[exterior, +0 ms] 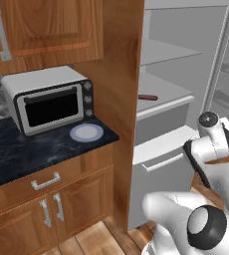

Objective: Move the hot dog bun to the plate on the dining table and place the condiment next to that plate. Then navigate to the fridge and take the sausage and place it on the plate as well.

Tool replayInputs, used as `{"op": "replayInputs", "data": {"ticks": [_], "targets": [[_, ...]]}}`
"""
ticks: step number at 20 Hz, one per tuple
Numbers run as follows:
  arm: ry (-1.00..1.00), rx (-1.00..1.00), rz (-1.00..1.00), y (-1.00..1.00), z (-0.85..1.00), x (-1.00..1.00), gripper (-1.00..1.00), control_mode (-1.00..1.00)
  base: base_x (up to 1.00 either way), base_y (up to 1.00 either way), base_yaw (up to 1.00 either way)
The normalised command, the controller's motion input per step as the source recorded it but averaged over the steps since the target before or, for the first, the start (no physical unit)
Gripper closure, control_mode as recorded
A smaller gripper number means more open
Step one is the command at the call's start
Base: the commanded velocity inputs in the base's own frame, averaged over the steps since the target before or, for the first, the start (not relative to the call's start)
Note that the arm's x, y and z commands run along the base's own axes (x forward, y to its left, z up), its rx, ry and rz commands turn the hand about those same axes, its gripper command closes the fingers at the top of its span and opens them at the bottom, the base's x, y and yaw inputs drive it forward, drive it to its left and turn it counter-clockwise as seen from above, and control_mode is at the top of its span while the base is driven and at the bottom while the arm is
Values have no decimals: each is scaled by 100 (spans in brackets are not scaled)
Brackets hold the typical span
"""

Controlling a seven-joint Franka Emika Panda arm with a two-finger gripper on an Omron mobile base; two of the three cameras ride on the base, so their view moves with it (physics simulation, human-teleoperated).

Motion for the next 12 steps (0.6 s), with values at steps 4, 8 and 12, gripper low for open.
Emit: {"op": "replayInputs", "data": {"ticks": [4,8,12], "targets": [[0,40,0,46,86,-13,-100,-100,0,0,0],[0,8,0,55,23,-58,-100,-100,0,0,0],[0,0,0,23,5,-36,-100,-100,0,0,0]]}}
